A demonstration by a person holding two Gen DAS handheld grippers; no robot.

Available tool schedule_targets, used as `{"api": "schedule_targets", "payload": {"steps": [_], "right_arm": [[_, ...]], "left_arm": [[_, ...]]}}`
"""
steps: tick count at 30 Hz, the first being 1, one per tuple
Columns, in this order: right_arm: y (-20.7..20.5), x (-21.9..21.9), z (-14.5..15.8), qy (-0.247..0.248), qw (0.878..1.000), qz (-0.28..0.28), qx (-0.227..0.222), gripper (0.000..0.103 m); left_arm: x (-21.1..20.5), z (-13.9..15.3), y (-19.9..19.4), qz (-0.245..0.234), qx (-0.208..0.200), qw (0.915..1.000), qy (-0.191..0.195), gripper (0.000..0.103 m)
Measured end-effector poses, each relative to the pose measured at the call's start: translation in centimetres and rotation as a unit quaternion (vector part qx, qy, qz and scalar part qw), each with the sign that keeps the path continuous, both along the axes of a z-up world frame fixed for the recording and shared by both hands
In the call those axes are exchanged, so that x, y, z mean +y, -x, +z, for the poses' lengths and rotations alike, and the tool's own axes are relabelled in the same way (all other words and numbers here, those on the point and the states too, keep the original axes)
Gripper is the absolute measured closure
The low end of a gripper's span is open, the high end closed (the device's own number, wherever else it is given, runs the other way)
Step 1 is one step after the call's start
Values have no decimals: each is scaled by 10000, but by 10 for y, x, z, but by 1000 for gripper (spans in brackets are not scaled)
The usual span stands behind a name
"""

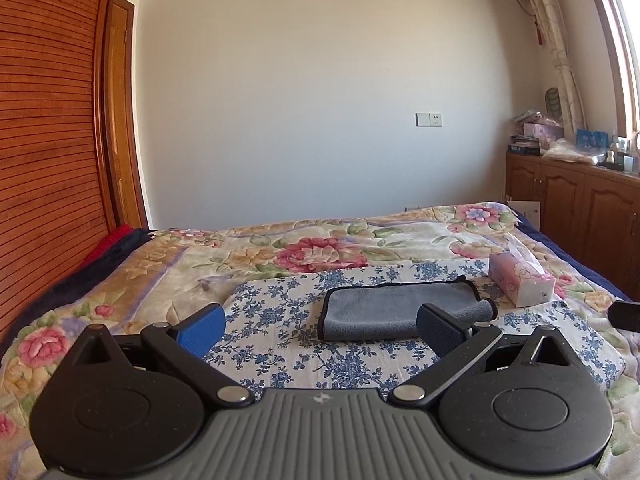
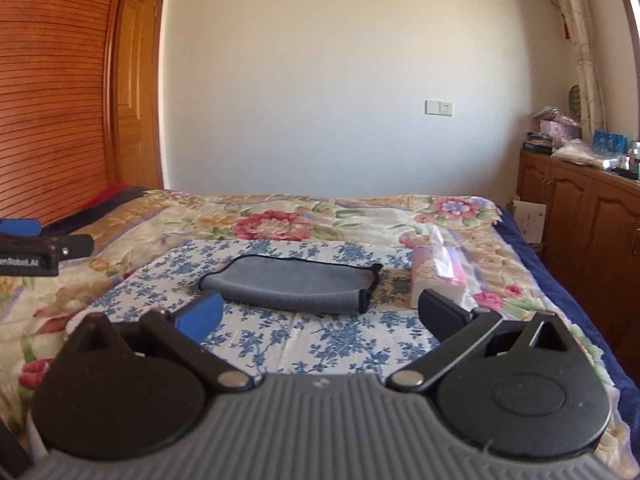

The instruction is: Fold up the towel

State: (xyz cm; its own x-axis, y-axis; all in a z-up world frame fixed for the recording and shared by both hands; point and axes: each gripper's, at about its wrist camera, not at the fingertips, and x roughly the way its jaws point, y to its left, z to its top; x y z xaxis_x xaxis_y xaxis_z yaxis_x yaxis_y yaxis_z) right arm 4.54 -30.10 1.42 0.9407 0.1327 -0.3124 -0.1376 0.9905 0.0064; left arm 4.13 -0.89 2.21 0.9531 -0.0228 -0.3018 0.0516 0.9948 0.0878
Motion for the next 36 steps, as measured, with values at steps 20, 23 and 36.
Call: {"api": "schedule_targets", "payload": {"steps": [20,23,36], "right_arm": [[0,-24,-11,-424,9981,-440,3,0],[1,-22,-11,-353,9986,-394,-38,0],[1,-18,-10,-250,9992,-299,-74,0]], "left_arm": [[15,-9,8,117,-136,9996,205,0],[14,-9,8,124,-152,9996,196,0],[13,-9,10,83,-210,9997,125,0]]}}
